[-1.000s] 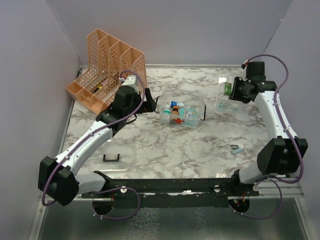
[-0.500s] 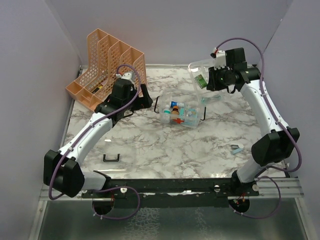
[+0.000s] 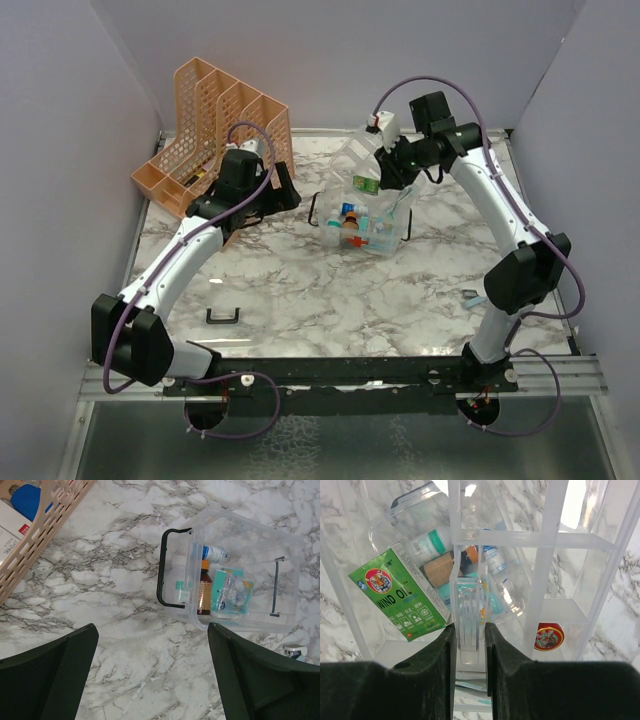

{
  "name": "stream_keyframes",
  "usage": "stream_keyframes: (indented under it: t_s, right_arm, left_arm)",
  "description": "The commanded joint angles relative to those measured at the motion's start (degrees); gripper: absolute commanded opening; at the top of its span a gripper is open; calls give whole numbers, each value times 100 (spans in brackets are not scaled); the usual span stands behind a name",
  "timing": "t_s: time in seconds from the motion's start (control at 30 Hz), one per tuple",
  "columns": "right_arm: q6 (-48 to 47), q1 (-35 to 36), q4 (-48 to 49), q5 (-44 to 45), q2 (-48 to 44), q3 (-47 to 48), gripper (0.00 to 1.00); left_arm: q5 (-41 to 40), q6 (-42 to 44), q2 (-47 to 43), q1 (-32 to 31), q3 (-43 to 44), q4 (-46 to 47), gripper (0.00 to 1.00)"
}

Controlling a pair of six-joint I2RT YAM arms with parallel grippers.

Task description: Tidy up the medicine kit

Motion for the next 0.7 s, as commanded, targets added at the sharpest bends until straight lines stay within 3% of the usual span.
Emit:
stream_keyframes:
  t_s: [0.0,0.27,0.67]
  right_arm:
    - [-907,84,-625,-450,343,489,1]
    - [-1450,374,-894,45,973,742,1]
    - [-2027,756,-1053,934,1935,1769,1]
  left_arm:
    - [182,-2,73,49,311,-142,94]
    - [265,-94,284,105,719,-270,93]
    - [1069,-514,854,249,928,-235,88]
